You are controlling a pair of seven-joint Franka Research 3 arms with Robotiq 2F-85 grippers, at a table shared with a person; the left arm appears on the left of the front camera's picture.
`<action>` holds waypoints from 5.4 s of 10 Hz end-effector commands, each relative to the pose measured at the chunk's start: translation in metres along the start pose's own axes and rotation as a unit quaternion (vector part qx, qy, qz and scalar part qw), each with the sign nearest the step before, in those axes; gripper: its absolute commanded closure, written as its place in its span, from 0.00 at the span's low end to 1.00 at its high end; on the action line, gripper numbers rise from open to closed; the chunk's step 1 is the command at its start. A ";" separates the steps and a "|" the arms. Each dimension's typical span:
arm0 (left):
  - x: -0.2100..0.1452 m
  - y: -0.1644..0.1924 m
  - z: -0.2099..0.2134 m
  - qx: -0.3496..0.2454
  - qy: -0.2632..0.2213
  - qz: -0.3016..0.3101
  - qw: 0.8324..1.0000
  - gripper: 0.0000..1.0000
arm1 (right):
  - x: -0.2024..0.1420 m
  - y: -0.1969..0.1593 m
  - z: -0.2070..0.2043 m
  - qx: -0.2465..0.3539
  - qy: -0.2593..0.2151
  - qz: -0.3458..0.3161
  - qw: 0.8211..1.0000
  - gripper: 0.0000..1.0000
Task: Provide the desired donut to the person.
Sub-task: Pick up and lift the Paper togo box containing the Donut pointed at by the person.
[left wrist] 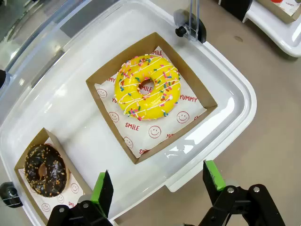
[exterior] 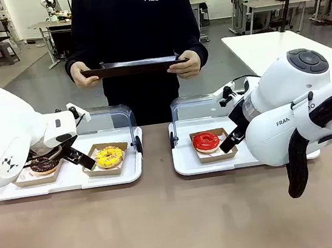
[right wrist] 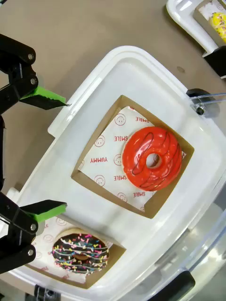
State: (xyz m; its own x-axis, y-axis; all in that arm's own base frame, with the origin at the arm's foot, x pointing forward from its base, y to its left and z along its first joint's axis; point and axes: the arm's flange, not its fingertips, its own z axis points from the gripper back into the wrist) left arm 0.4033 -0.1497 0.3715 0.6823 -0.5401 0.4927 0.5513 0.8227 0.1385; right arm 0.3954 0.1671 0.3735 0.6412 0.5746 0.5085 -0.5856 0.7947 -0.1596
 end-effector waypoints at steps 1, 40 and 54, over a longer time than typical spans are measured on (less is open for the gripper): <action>0.000 0.000 0.000 0.000 0.000 0.000 1.000 0.00 | 0.000 0.000 0.000 0.000 0.000 0.000 1.000 0.00; -0.146 0.091 0.195 -0.117 -0.164 -0.054 0.978 0.00 | -0.123 -0.148 0.191 0.181 -0.214 0.120 0.952 0.00; -0.097 0.146 0.227 -0.119 -0.156 -0.065 0.978 0.00 | -0.113 -0.161 0.202 0.168 -0.213 0.120 0.955 0.00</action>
State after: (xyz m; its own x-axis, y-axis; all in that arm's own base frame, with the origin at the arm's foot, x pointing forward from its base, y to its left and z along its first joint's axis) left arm 0.3086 0.0613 0.5388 0.4406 -0.5322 0.7229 0.7488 0.6621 0.0310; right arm 0.3147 -0.0669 0.5144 0.2619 0.5517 0.7918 -0.8548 0.5134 -0.0750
